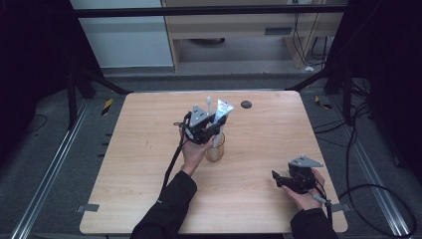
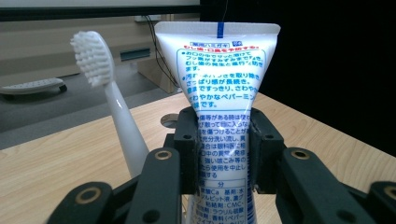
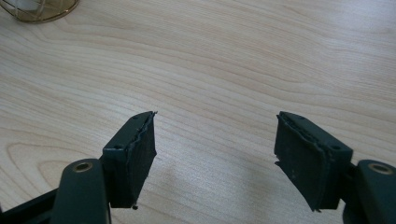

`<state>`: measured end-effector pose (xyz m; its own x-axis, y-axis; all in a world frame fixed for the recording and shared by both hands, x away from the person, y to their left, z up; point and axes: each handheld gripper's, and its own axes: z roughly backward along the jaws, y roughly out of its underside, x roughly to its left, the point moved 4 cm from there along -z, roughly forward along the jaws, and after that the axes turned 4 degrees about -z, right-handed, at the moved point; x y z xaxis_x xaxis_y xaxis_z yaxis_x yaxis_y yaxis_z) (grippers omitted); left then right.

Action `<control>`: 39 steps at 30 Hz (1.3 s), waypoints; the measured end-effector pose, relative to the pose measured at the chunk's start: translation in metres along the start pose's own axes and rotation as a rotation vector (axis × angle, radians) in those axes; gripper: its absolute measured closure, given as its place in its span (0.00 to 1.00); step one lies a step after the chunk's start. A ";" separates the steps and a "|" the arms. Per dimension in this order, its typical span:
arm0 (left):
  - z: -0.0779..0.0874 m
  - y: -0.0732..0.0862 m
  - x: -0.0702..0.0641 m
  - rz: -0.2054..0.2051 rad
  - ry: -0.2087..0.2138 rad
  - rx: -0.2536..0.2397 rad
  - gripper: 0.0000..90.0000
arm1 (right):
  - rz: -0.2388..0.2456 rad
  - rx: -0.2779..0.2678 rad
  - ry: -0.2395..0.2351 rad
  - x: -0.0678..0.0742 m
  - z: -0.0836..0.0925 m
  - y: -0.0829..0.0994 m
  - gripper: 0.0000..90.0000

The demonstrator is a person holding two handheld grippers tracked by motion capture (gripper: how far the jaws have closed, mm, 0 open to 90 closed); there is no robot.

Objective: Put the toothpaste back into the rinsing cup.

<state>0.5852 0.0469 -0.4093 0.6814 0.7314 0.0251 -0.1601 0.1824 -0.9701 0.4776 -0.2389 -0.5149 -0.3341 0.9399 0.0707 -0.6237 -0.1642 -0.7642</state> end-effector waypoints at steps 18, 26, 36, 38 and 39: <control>0.005 0.013 -0.005 -0.029 0.014 -0.015 0.75 | 0.009 0.005 0.002 0.000 0.000 0.001 0.33; 0.011 0.017 -0.003 -0.015 0.031 -0.032 0.75 | 0.014 0.005 0.009 0.000 0.000 0.001 0.33; 0.012 0.039 0.000 -0.021 0.031 0.019 0.75 | 0.014 0.012 0.009 -0.001 -0.001 0.002 0.33; 0.014 0.040 -0.001 -0.028 0.027 0.015 0.75 | 0.018 0.011 0.004 0.000 -0.001 0.002 0.33; 0.014 0.040 -0.002 -0.036 0.021 0.018 0.74 | 0.018 0.010 0.004 0.000 0.000 0.002 0.33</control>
<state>0.5674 0.0627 -0.4450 0.7018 0.7103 0.0550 -0.1478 0.2206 -0.9641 0.4769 -0.2391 -0.5164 -0.3422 0.9381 0.0542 -0.6249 -0.1842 -0.7586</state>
